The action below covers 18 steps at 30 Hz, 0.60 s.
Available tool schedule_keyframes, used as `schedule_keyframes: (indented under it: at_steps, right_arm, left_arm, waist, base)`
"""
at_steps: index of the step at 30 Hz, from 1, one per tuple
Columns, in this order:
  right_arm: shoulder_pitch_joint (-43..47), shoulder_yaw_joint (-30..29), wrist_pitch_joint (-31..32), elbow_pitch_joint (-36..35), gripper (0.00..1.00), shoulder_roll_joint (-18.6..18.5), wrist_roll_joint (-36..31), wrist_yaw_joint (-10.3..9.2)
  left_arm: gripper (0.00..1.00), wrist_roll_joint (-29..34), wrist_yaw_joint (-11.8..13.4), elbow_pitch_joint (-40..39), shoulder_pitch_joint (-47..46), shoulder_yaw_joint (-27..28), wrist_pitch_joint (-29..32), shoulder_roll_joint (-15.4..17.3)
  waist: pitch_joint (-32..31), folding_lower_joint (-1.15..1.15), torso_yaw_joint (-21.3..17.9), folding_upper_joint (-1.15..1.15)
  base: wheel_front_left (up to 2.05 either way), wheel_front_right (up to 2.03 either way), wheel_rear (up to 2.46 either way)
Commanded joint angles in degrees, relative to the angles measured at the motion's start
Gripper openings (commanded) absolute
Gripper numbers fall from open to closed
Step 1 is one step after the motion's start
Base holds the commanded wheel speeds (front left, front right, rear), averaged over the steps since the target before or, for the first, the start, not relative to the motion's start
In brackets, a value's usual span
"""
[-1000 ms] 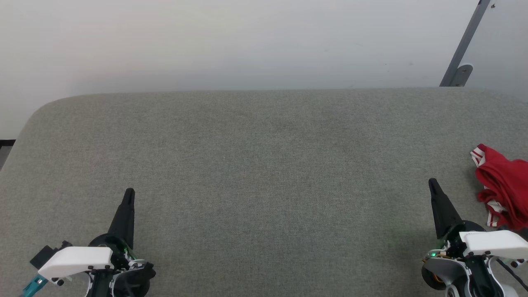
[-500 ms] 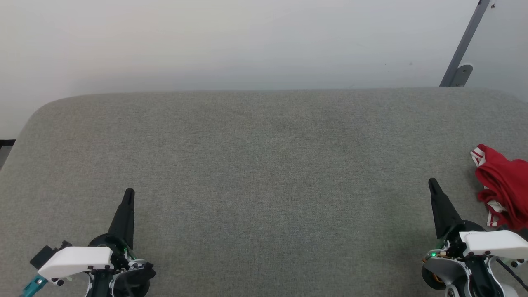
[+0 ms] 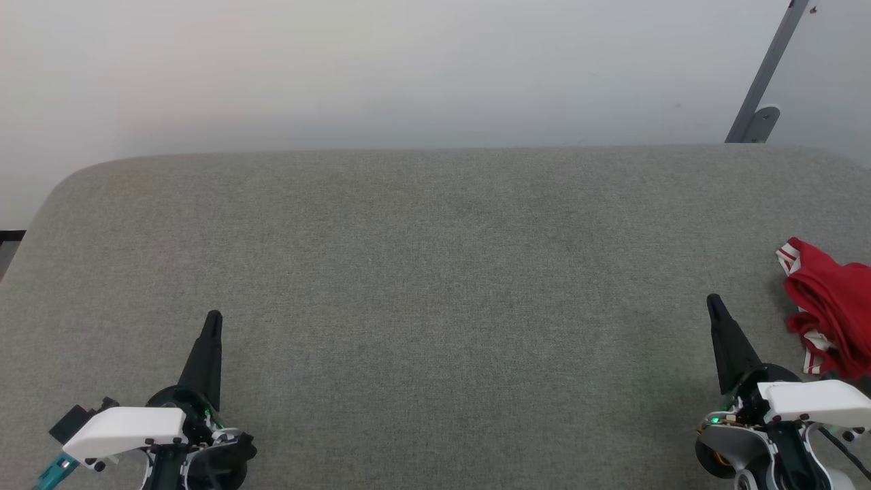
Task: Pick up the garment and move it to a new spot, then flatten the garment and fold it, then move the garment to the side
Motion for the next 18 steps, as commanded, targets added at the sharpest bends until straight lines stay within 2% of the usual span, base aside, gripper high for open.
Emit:
schedule_keyframes:
  at_steps: [1, 18]
  right_arm:
    - [-0.3, 0.0, 0.0, 0.1, 0.00, 0.1, 0.2, 0.02]
    - [-0.3, 0.0, 0.0, 0.1, 0.00, 0.1, 0.2, 0.02]
  left_arm:
    - [0.00, 0.2, 0.0, 0.0, -0.8, 0.2, 0.2, -0.2]
    - [0.00, 0.3, 0.0, 0.0, -0.8, 0.3, 0.3, -0.2]
  waist:
    - [0.0, 0.00, 0.0, 0.00]
    - [0.0, 0.00, 0.0, 0.00]
  base:
    - [0.00, 0.00, 0.00]
    - [0.00, 0.00, 0.00]
